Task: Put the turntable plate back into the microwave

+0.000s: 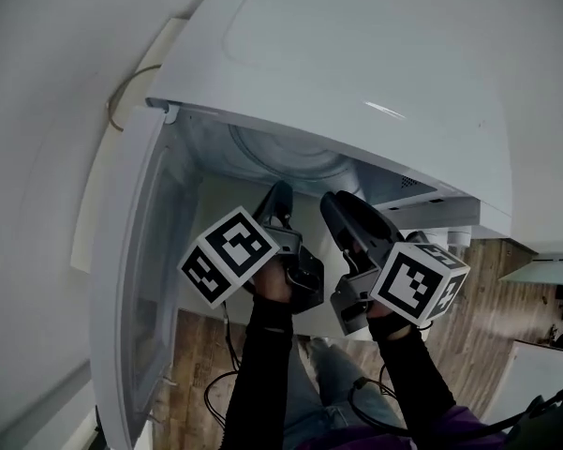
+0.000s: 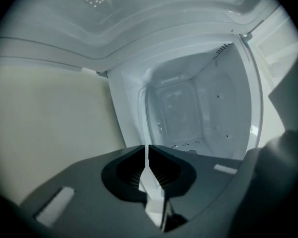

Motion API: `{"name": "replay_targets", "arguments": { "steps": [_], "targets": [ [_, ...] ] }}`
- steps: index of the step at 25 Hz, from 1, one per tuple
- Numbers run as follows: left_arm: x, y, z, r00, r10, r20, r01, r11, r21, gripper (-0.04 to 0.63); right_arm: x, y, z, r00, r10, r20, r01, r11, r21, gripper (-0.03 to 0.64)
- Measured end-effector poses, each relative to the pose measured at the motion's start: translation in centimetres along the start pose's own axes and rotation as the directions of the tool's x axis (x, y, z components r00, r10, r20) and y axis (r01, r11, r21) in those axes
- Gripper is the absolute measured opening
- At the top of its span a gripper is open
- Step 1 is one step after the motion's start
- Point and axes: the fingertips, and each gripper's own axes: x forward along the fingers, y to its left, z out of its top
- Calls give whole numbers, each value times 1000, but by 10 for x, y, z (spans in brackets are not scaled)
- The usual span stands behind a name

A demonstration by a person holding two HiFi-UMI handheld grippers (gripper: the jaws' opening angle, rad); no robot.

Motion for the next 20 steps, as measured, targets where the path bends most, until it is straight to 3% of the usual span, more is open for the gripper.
{"name": "replay_targets", "arguments": {
  "steps": [5,7,9,12,16,20],
  "targets": [
    [-18,-4,-11,999,-11,32,9,999,49,6,-19,10,7,1000,21,15,-21,1000,-4,127],
    [-35,-21,-10,994,-62,85,49,989,140,6,-30,24,11,997,74,18,-75,997,9,127],
    [-54,-51,-8,976,-167,141,122,951,285,6,-44,42,16,990,138,30,-138,990,10,127],
    [-86,-104,-13,943,-283,175,163,851,499,6,-71,68,32,978,200,62,-194,976,-97,123],
    [-132,-163,-31,915,-354,193,93,651,754,6,-114,96,54,954,265,138,-228,945,-233,90],
    [-171,-226,-42,858,-462,224,26,474,880,6,-145,117,78,937,289,198,-189,892,-409,51]
  ]
}}
